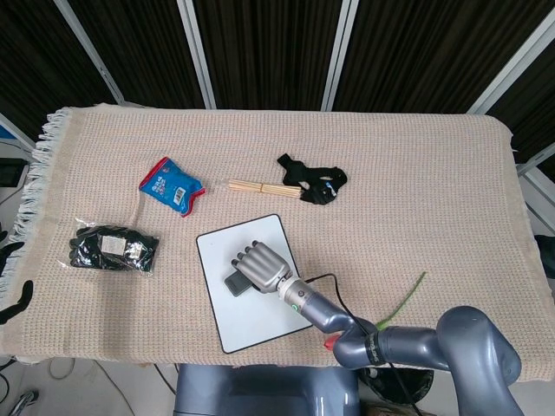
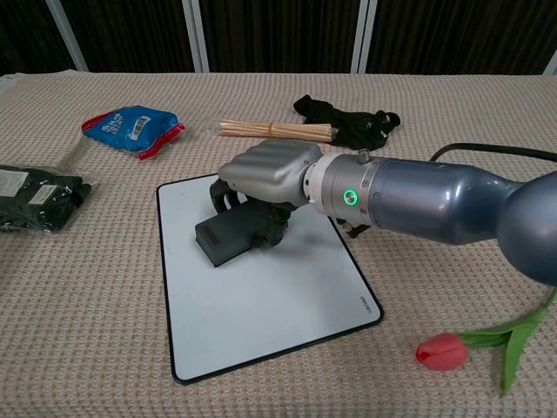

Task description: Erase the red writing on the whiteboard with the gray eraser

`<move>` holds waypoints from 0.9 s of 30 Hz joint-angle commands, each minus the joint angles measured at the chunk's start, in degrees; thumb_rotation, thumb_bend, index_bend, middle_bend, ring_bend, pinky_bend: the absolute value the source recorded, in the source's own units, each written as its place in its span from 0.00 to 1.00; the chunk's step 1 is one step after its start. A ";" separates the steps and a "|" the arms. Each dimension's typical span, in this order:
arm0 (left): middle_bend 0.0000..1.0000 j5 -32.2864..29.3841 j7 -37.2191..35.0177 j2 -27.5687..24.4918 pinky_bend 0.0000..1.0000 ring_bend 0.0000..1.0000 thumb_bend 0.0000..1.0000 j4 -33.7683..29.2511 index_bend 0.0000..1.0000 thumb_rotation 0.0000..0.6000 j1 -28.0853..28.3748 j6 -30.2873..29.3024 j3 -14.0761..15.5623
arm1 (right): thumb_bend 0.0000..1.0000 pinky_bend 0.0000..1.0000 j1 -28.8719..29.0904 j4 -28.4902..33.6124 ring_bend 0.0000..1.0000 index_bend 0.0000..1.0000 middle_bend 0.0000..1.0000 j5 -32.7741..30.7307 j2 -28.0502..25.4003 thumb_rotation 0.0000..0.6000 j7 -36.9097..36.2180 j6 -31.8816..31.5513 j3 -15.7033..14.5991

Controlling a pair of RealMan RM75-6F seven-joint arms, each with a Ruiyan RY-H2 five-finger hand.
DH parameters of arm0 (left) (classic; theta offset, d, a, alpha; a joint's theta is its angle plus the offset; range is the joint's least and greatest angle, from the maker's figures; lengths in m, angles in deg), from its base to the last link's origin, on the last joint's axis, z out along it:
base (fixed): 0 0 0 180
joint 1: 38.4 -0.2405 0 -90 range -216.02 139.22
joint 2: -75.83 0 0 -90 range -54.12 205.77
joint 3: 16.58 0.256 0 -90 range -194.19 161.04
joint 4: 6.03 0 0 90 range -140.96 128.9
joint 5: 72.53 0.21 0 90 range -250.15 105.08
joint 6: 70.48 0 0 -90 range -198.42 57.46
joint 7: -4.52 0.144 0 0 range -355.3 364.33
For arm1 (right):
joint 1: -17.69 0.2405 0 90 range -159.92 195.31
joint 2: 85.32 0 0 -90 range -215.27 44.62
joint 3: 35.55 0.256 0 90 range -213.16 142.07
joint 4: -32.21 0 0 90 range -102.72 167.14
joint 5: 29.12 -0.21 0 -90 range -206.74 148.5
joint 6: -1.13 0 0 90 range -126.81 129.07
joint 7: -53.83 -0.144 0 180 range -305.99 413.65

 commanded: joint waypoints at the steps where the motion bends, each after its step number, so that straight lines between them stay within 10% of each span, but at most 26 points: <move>1: 0.04 -0.05 0.02 -0.02 0.01 0.00 0.39 0.06 0.19 1.00 0.01 0.02 -0.03 | 0.45 0.36 -0.41 1.13 0.43 0.51 0.45 0.01 -0.52 1.00 0.76 -0.47 -0.72; 27: 0.04 0.18 0.24 0.03 0.01 0.00 0.39 0.02 0.19 1.00 -0.07 -0.24 0.07 | 0.45 0.36 -5.95 11.08 0.43 0.54 0.45 -4.60 -18.02 1.00 2.10 -4.36 -3.69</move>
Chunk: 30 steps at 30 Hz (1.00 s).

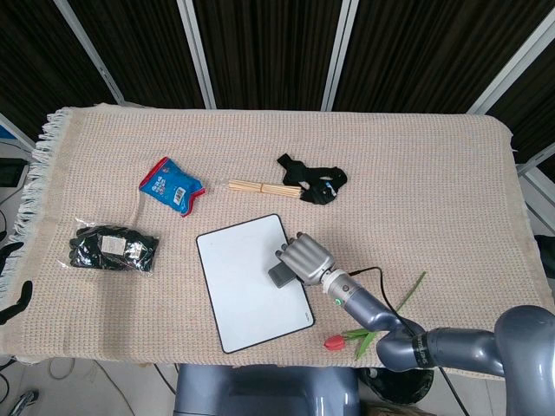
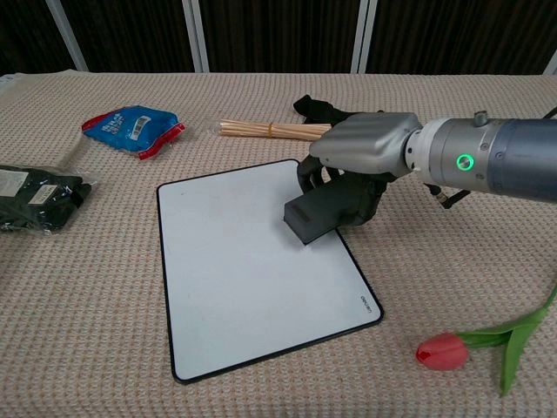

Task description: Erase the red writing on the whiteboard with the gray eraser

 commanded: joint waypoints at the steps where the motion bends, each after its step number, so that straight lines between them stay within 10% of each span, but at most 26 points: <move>1: 0.04 -0.04 -0.01 0.02 0.01 0.00 0.39 -0.01 0.19 1.00 -0.02 -0.07 -0.04 | 0.45 0.36 -1.02 -0.18 0.43 0.54 0.45 -1.80 -2.93 1.00 -1.70 0.09 0.47; 21: 0.04 -0.09 0.19 0.06 0.01 0.00 0.39 -0.05 0.20 1.00 -0.01 -0.09 -0.06 | 0.32 0.33 -3.77 -7.70 0.41 0.53 0.42 -7.42 -3.78 1.00 -5.85 3.41 -1.16; 30: 0.04 -0.12 0.15 0.00 0.01 0.00 0.39 -0.02 0.19 1.00 -0.01 -0.10 -0.10 | 0.10 0.18 -3.14 -6.47 0.15 0.13 0.14 -12.47 -4.48 1.00 -4.20 5.43 -1.63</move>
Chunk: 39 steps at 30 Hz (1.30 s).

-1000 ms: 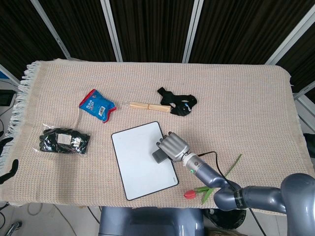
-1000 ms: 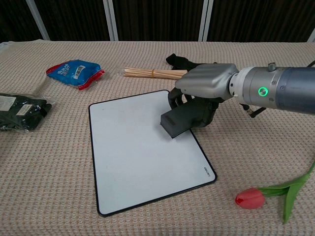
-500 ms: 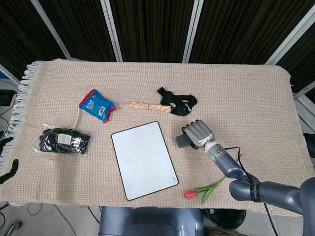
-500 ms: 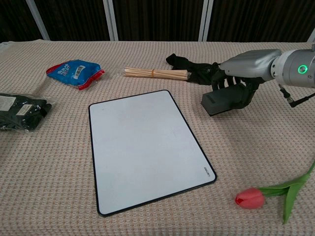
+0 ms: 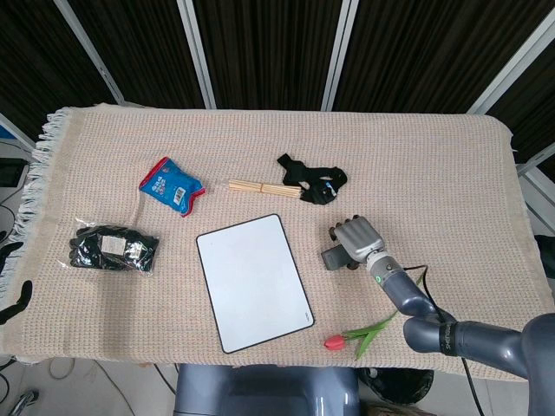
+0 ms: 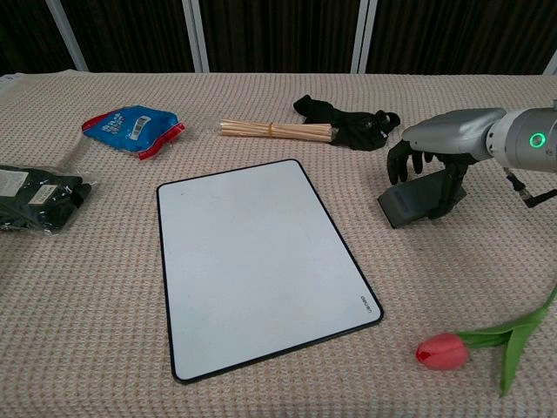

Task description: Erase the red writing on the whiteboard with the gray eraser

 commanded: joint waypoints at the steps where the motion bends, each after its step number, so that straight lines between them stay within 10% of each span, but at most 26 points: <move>1: 0.04 0.00 0.01 0.00 0.01 0.00 0.39 0.01 0.19 1.00 0.01 -0.01 -0.01 | 0.09 0.17 0.66 1.44 0.11 0.07 0.09 -2.71 -1.23 1.00 1.22 1.30 -0.38; 13: 0.04 0.17 0.22 0.15 0.01 0.00 0.39 0.07 0.19 1.00 -0.01 -0.08 0.09 | 0.08 0.16 -4.23 17.21 0.02 0.00 0.00 1.32 -14.45 1.00 -2.63 -12.43 3.73; 23: 0.04 0.29 0.18 0.31 0.01 0.00 0.39 -0.04 0.20 1.00 -0.08 -0.47 -0.03 | 0.08 0.15 -18.37 27.80 0.02 0.00 0.00 18.63 -27.68 1.00 -7.52 -28.57 -2.92; 39: 0.04 0.90 0.19 0.60 0.01 0.00 0.39 -0.10 0.20 1.00 -0.21 -1.18 -0.06 | 0.08 0.15 -40.78 18.92 0.01 0.00 0.00 33.18 -19.50 1.00 -12.93 -54.91 -9.82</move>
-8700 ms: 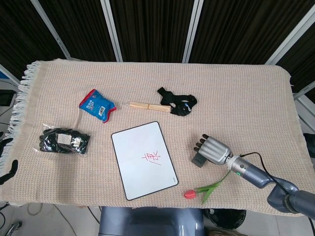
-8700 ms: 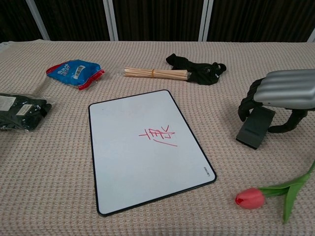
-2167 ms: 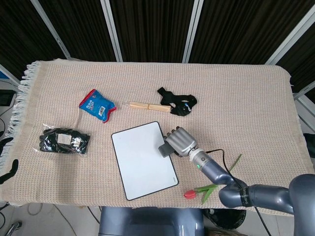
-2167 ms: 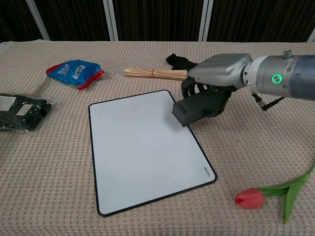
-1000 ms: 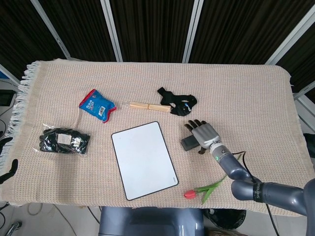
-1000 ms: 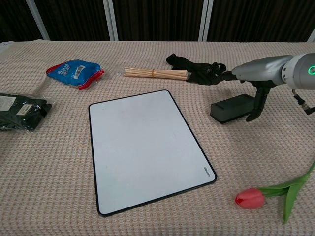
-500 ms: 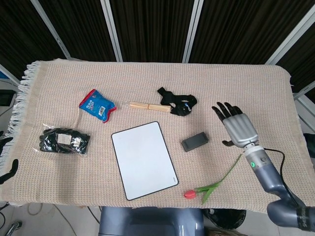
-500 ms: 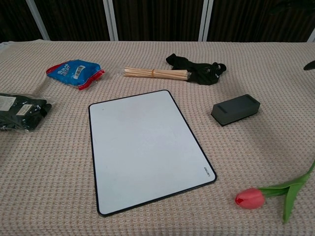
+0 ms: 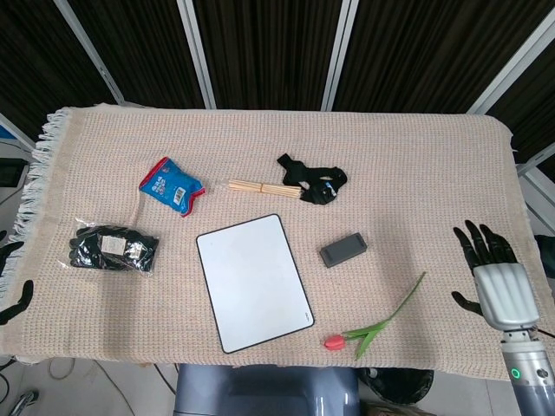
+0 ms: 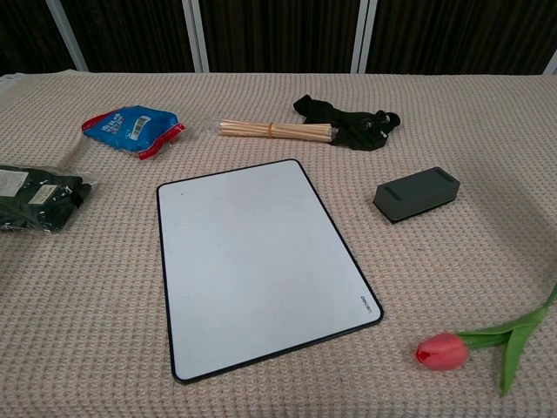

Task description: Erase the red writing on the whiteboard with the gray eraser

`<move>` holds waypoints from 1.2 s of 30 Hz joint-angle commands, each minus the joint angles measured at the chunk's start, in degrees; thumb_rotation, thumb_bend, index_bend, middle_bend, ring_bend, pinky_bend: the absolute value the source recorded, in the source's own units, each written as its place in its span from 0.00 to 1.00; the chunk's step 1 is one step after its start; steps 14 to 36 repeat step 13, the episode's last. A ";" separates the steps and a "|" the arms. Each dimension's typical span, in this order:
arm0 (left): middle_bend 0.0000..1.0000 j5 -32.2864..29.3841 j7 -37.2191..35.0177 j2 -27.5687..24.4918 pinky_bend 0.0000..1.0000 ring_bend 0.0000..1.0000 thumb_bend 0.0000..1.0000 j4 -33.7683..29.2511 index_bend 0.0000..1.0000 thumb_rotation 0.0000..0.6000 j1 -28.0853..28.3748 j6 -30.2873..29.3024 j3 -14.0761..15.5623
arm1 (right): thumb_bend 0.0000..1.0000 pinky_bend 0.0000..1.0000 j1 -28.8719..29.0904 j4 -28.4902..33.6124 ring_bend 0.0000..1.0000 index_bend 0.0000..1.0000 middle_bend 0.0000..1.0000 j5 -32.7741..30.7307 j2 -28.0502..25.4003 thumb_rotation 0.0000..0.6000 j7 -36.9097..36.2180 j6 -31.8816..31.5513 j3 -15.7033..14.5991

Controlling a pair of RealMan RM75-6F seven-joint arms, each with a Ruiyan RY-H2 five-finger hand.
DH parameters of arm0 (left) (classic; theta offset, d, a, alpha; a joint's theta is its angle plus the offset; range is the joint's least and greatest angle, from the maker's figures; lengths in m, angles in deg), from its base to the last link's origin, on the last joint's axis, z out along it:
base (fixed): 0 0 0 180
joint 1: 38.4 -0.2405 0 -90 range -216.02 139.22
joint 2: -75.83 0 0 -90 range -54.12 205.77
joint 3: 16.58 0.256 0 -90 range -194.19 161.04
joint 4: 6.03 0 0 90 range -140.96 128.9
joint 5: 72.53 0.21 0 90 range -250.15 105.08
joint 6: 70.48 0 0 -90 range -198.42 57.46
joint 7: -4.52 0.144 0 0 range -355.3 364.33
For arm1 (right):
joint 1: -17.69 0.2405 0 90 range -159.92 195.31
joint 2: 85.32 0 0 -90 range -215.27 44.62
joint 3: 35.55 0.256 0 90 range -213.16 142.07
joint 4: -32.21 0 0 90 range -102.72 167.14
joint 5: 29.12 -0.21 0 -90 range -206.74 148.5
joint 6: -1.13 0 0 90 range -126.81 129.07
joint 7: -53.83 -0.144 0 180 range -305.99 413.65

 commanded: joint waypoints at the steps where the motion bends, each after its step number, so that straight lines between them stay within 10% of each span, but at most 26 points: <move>1: 0.04 0.06 -0.06 -0.03 0.01 0.00 0.39 0.00 0.20 1.00 0.00 0.03 0.04 | 0.08 0.15 -4.07 -4.01 0.01 0.00 0.00 2.01 3.36 1.00 -1.55 -3.53 -0.95; 36: 0.04 0.39 0.27 -0.01 0.01 0.00 0.39 0.06 0.19 1.00 -0.07 -0.17 0.17 | 0.08 0.14 -7.20 -9.84 0.01 0.00 0.00 1.39 6.11 1.00 -4.54 -3.14 0.89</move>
